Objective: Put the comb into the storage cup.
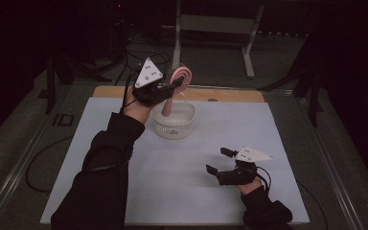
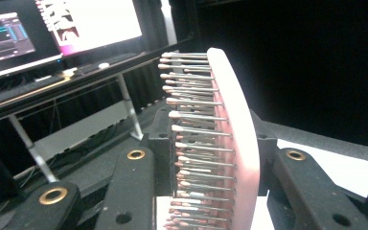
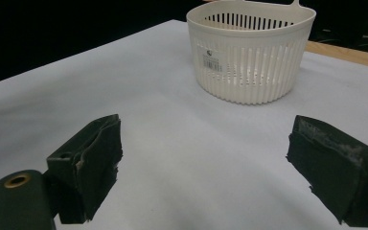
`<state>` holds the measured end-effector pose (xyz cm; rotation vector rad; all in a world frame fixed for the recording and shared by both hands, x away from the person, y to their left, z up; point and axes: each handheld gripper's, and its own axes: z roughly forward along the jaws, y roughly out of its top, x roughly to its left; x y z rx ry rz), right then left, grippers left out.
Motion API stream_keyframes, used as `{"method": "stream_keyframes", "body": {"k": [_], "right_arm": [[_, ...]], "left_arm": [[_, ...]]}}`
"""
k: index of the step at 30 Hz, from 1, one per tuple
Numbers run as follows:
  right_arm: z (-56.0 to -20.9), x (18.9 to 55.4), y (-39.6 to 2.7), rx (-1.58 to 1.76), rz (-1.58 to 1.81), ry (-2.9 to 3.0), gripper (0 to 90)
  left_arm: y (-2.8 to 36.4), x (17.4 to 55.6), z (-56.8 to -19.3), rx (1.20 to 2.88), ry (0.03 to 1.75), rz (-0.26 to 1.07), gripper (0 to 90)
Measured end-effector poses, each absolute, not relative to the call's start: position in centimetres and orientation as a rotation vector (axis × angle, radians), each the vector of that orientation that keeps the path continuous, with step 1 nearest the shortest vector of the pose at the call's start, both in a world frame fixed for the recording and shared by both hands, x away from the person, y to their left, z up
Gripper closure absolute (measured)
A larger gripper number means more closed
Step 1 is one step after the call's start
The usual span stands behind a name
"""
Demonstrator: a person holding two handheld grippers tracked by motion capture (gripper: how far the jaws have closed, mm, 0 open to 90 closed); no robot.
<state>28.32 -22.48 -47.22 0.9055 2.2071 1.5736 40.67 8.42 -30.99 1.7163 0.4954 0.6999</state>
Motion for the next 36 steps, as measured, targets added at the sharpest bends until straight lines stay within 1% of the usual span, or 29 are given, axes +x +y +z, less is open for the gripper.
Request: {"method": "stream_keyframes", "body": {"k": [2, 7, 18, 27, 36], "right_arm": [[-47.2, 28.3, -22.5, 0.906, 1.572, 2.207, 11.2], [-47.1, 28.3, -22.4, 0.900, 1.575, 2.210, 11.2], [-47.1, 28.3, -22.5, 0.897, 1.584, 2.209, 11.2], [-47.0, 28.2, -22.5, 0.898, 1.589, 2.208, 11.2], [-47.0, 28.2, -22.5, 0.897, 1.593, 2.209, 11.2]], "left_arm": [[8.3, 40.9, -31.5, 1.727, 0.472, 0.713, 65.7], [8.0, 41.5, -32.6, 1.769, 0.477, 0.709, 65.6], [7.8, 42.5, -35.7, 1.783, 0.436, 0.735, 65.6], [7.9, 42.7, -37.5, 1.781, 0.433, 0.749, 65.6], [7.4, 42.5, -39.6, 1.809, 0.391, 0.777, 65.6]]}}
